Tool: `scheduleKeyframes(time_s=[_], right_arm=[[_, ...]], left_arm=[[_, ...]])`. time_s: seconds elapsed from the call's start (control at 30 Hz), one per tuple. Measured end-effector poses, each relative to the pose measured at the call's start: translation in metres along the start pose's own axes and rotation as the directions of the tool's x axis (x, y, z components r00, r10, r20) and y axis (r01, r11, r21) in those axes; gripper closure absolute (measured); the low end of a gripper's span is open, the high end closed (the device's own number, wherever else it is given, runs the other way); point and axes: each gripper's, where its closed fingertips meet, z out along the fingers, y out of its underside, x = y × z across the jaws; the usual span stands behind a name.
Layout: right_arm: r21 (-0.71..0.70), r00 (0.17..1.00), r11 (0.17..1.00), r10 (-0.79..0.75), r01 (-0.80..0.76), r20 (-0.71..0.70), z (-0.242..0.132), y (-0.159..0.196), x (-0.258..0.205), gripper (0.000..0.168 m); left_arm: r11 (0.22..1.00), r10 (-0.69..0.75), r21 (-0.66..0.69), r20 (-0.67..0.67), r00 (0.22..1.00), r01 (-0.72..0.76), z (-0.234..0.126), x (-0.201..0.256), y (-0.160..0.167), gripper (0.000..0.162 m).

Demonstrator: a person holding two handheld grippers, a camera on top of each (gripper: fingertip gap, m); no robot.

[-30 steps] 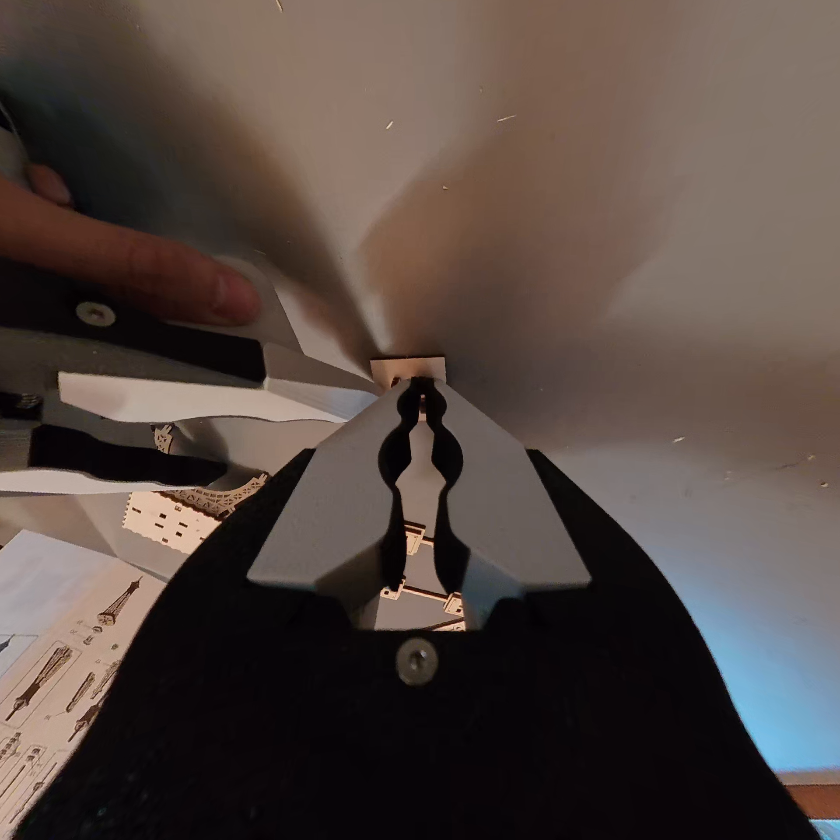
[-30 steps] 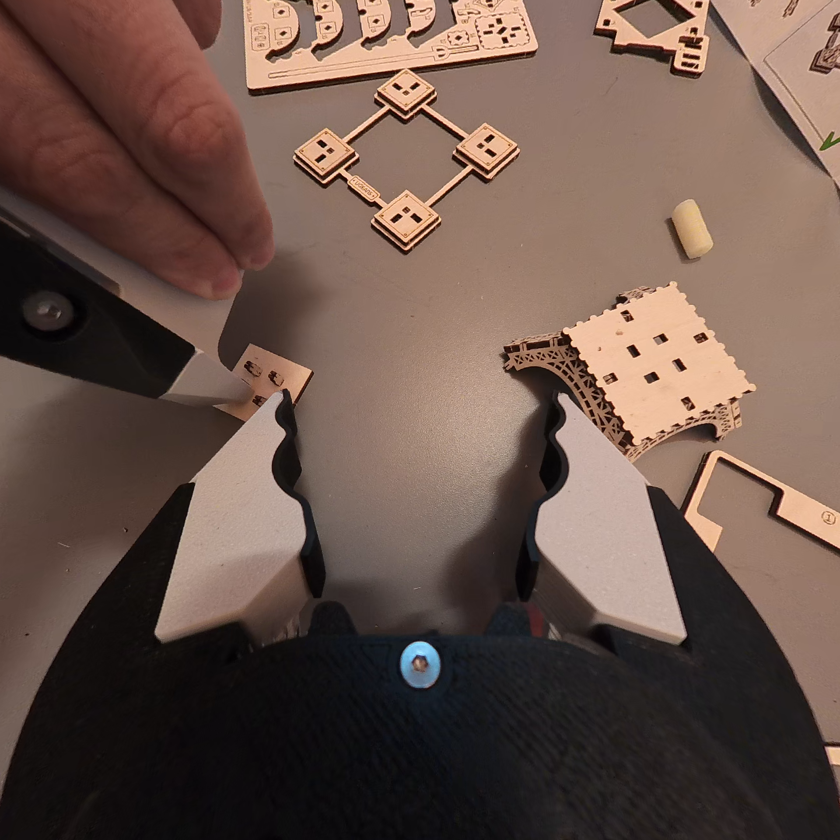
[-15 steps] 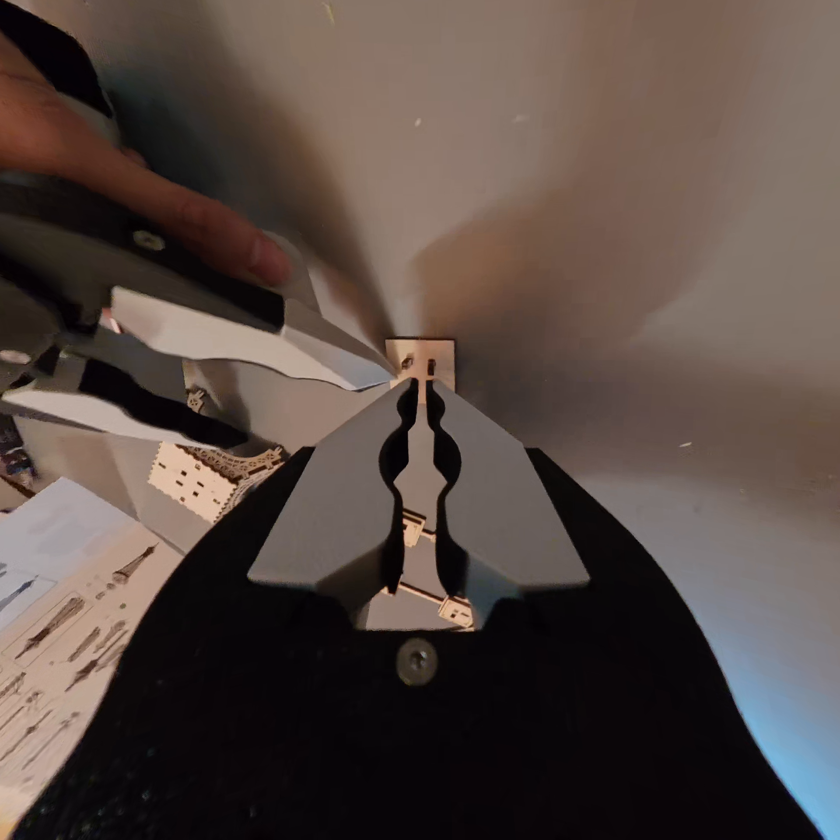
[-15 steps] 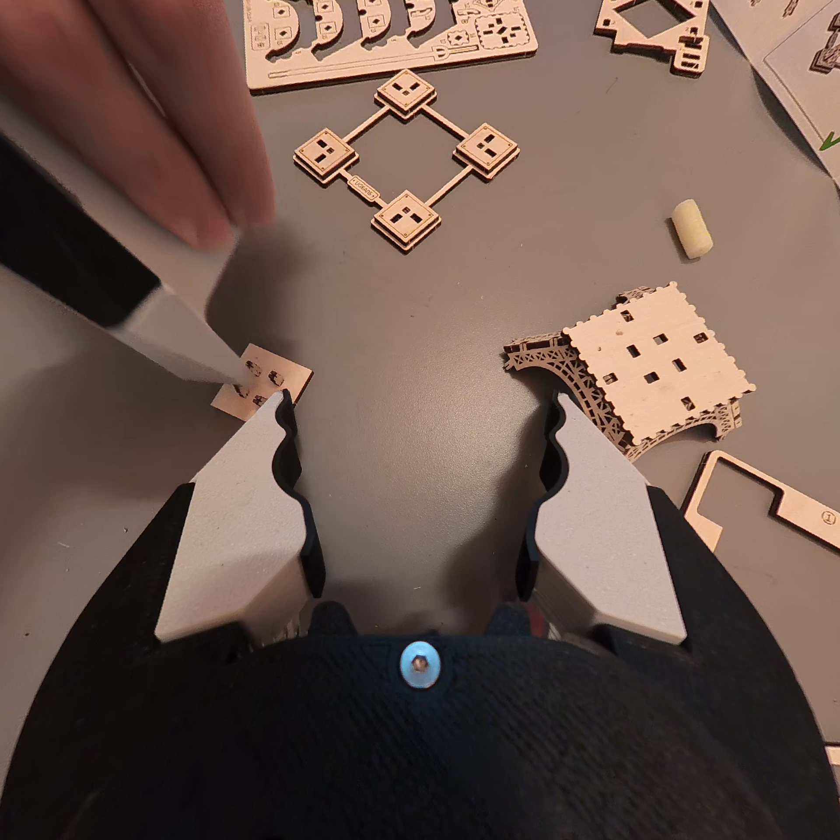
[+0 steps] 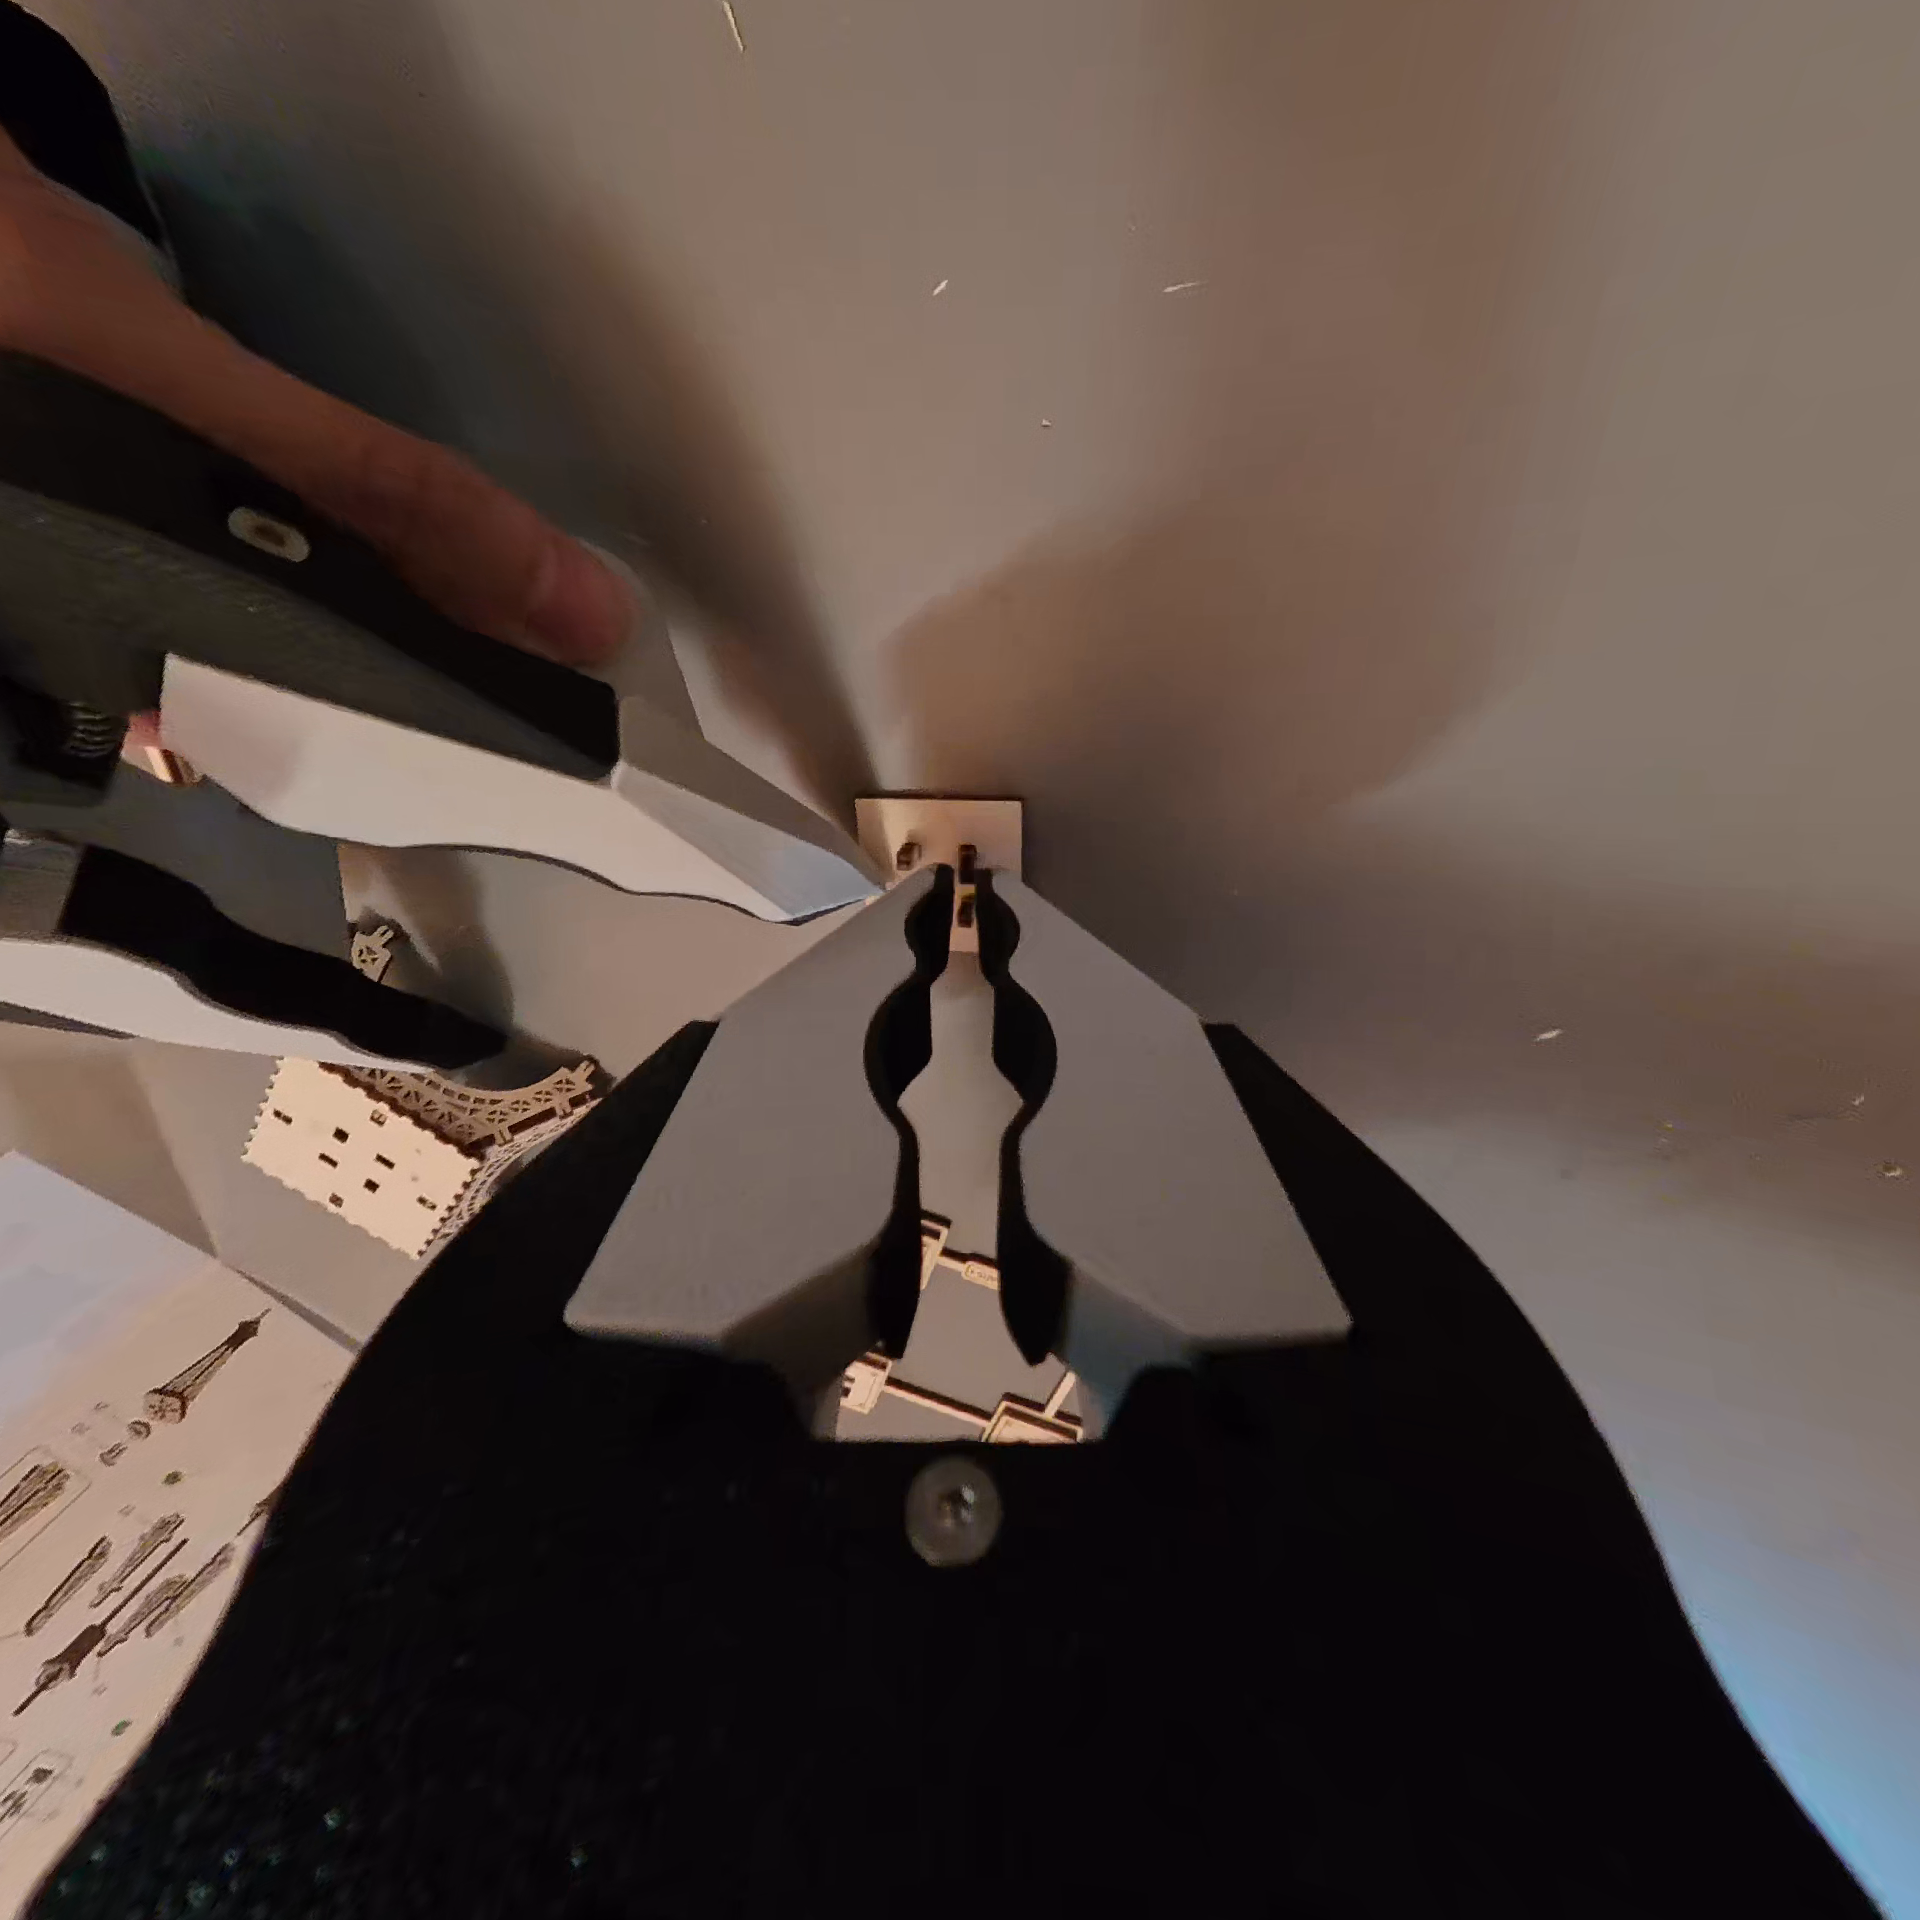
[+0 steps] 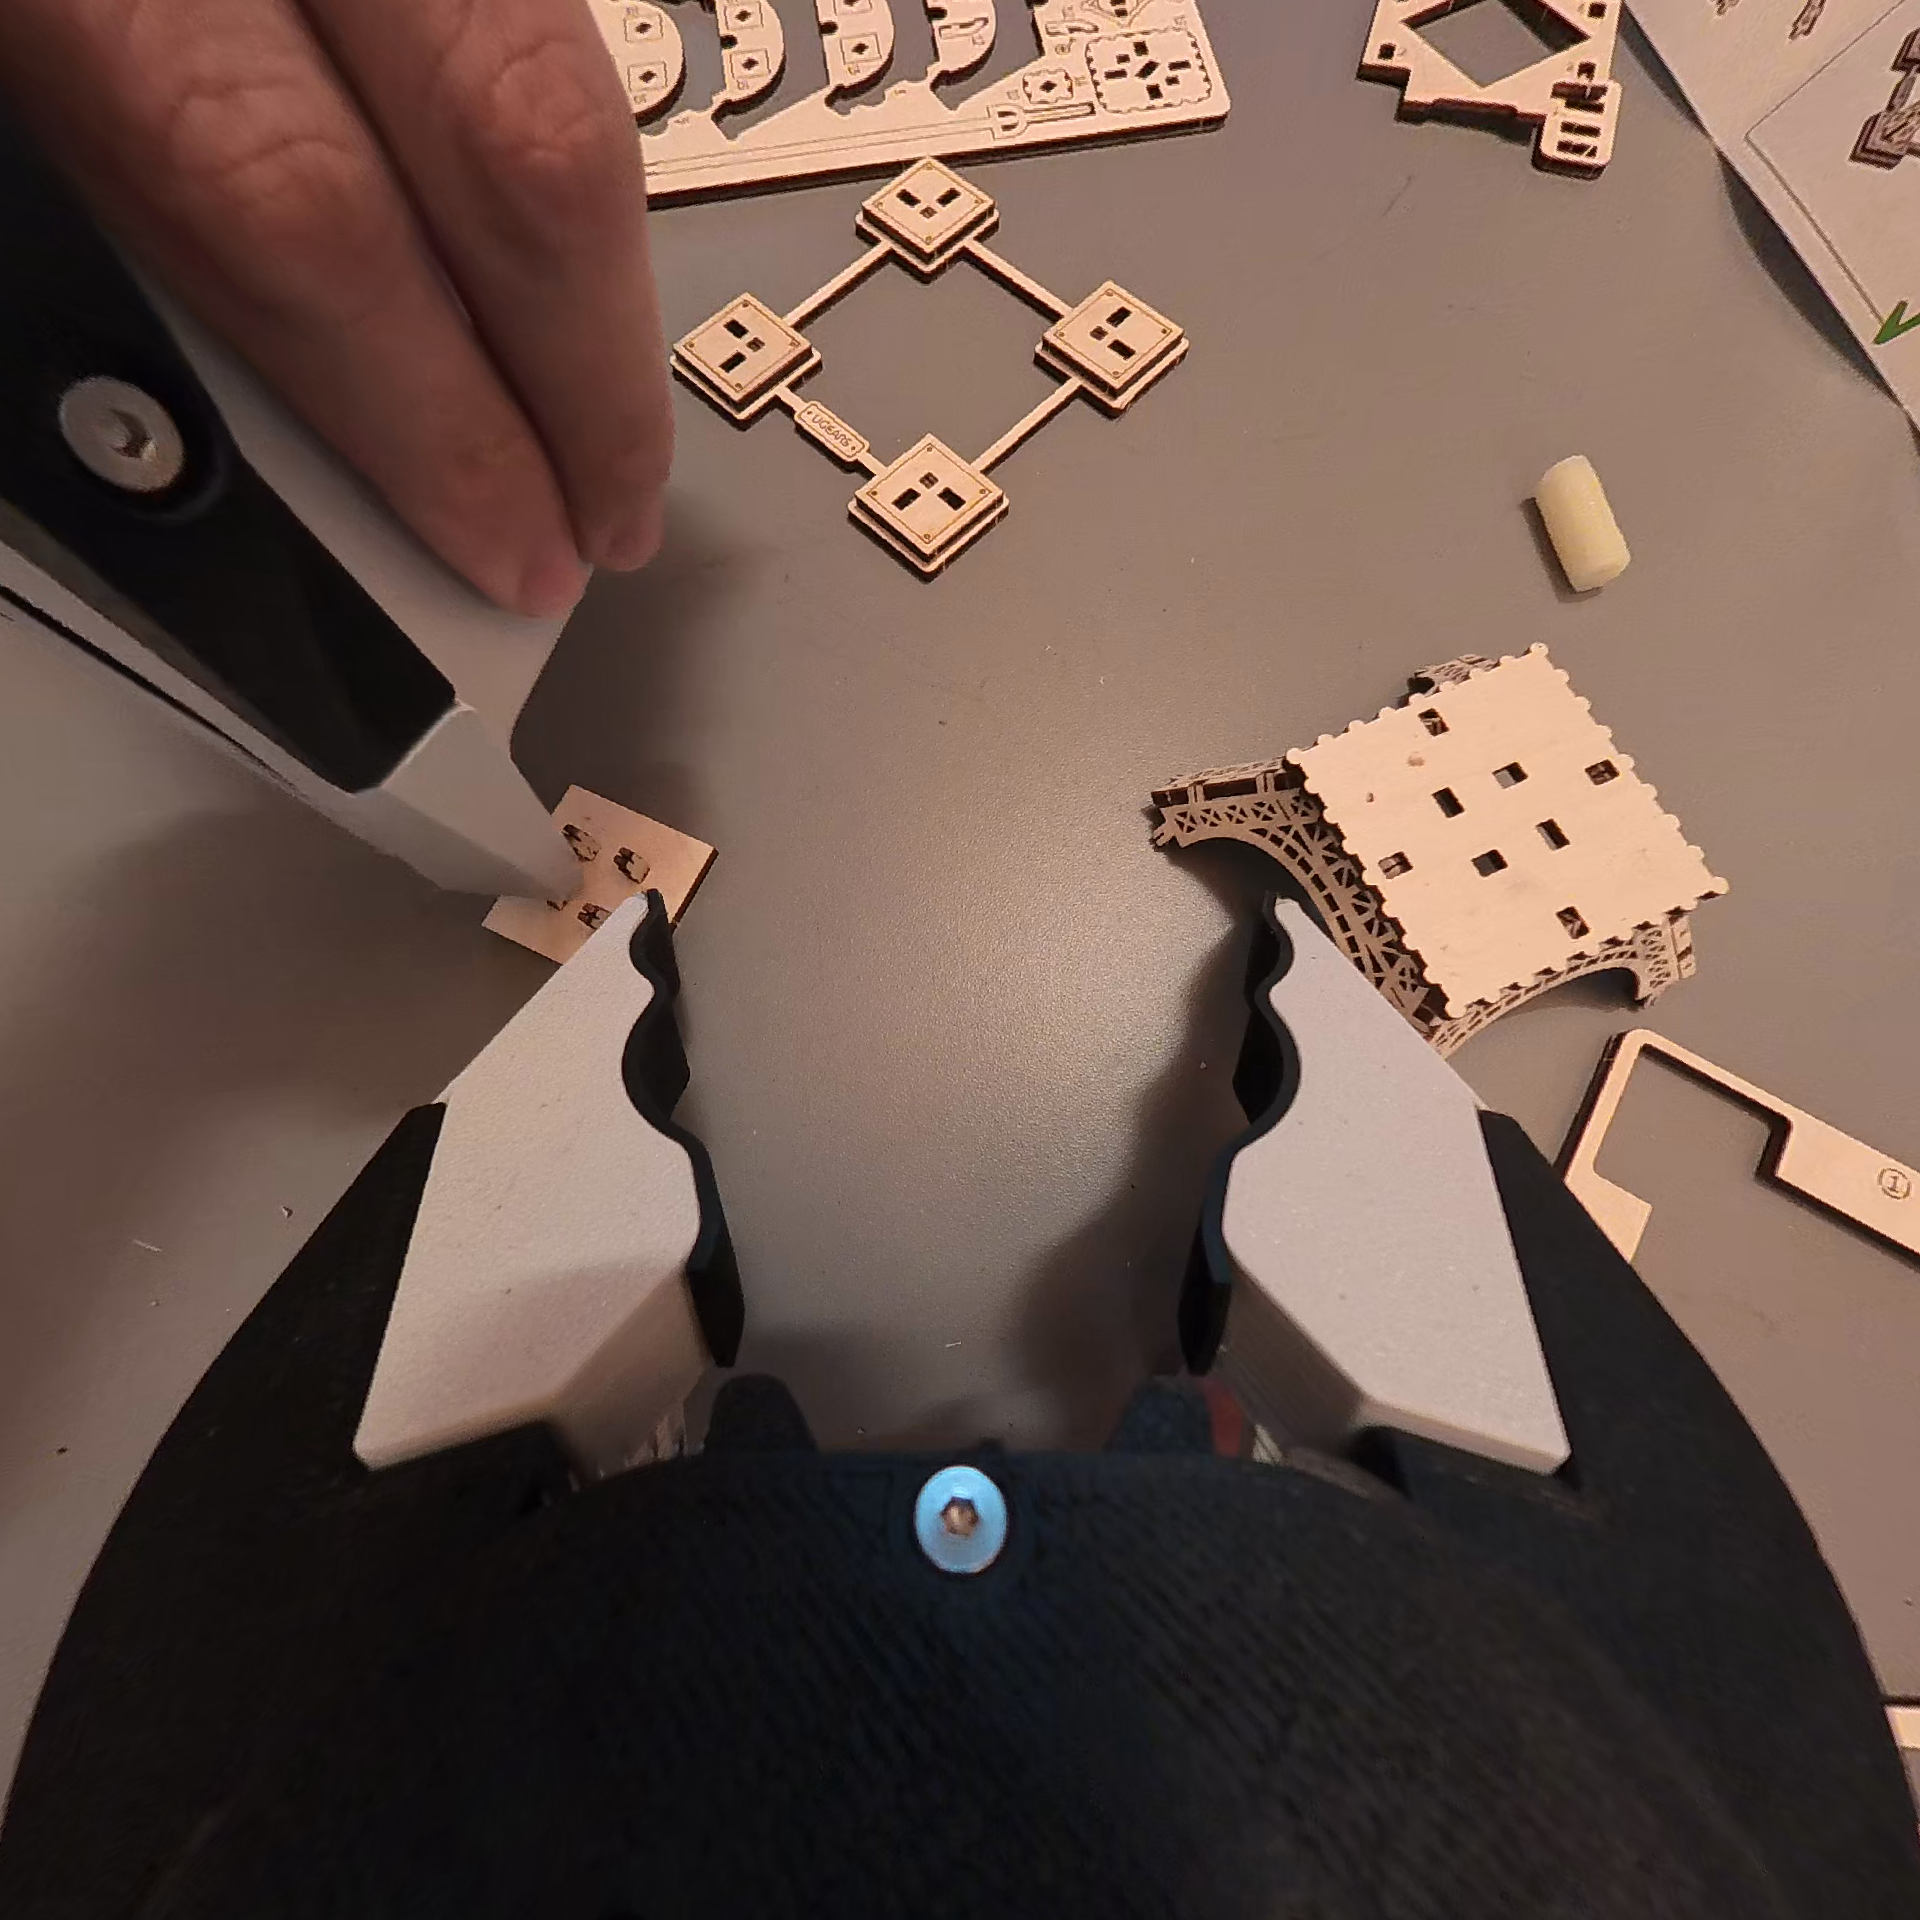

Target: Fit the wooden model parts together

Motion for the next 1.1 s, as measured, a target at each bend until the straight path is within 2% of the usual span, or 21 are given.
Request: scheduleKeyframes(time_s=[0.27, 0.6, 0.83, 0.93, 0.97, 1.0, 1.1], right_arm=[[0.0, 1.0, 1.0, -0.001, 0.001, -0.001, 0.0, 0.0, 0.0, 0.06], [0.0, 1.0, 1.0, -0.003, 0.003, -0.001, 0.001, 0.0, 0.0, 0.059], [0.011, 0.999, 0.999, 0.039, -0.04, 0.037, -0.006, 0.001, 0.001, 0.057], [0.043, 0.998, 0.998, 0.055, -0.054, -0.031, -0.029, 0.006, 0.013, 0.058], [0.087, 0.994, 0.995, 0.065, -0.057, -0.088, -0.04, 0.003, 0.018, 0.061], [0.142, 0.989, 0.988, 0.073, -0.055, -0.125, -0.051, -0.002, 0.019, 0.072], [0.271, 0.992, 0.963, 0.037, -0.004, -0.117, -0.067, -0.007, -0.01, 0.104]], left_arm=[[0.997, 0.047, -0.062, -0.008, 0.999, -0.048, 0.002, 0.0, 0.001, 0.162], [0.936, 0.115, -0.331, -0.028, 0.993, -0.118, 0.001, -0.001, 0.0, 0.162], [0.952, -0.009, -0.305, 0.004, 1.0, 0.009, 0.001, 0.0, 0.0, 0.162], [0.964, -0.092, -0.249, 0.016, 0.996, 0.093, 0.002, 0.001, 0.0, 0.162], [0.965, -0.119, -0.232, 0.019, 0.993, 0.12, 0.002, 0.001, 0.0, 0.162], [0.965, -0.147, -0.215, 0.018, 0.989, 0.147, 0.002, 0.001, 0.0, 0.162], [0.958, -0.239, -0.164, -0.014, 0.971, 0.234, 0.002, 0.002, 0.0, 0.162]])
